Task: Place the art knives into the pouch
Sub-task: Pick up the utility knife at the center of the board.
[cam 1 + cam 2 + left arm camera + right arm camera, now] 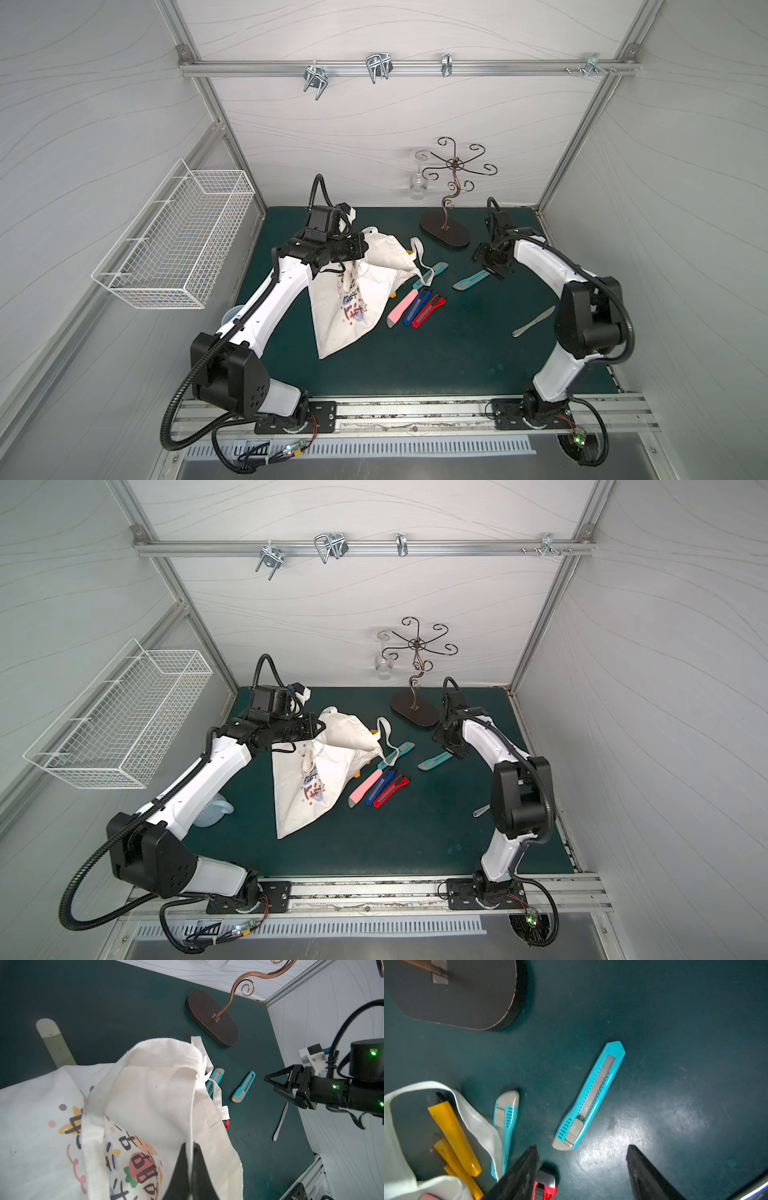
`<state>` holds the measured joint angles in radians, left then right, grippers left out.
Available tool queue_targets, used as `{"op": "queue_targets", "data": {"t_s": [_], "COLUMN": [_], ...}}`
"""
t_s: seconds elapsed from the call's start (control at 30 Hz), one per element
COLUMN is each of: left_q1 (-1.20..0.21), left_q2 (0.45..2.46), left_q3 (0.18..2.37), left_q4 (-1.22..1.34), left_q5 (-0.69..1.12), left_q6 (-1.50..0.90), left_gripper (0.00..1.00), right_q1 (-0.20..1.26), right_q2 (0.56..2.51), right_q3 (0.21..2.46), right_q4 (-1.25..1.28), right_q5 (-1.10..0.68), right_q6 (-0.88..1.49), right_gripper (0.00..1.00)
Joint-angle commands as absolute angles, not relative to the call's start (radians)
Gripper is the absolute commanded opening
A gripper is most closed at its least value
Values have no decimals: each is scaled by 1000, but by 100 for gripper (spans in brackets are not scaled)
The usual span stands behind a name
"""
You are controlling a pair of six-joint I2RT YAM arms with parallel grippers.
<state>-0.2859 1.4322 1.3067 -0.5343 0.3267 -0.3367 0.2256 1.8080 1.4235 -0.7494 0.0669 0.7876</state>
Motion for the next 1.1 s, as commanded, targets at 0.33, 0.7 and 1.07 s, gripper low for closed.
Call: {"op": "queue_targets", "data": {"t_s": [0.33,0.7,1.07], "left_q1": [-282,-281,-282], "left_q2": [1423,1428,1436], "left_q3": [1348,1339,1338], "left_q4": [-504,-500,-497], "left_q5": [319,327,331], "left_q6": [-328,-328,-330], "left_gripper": [0,0,0], "right_q1": [193,190,171], "right_q2": [2048,2134,2182], "right_q3": [1596,1618,1626], "right_q4": [-888,-894,-897], "right_q5": [57,77,75], "right_q6": [876,833,796], "right_gripper": [65,66,59]}}
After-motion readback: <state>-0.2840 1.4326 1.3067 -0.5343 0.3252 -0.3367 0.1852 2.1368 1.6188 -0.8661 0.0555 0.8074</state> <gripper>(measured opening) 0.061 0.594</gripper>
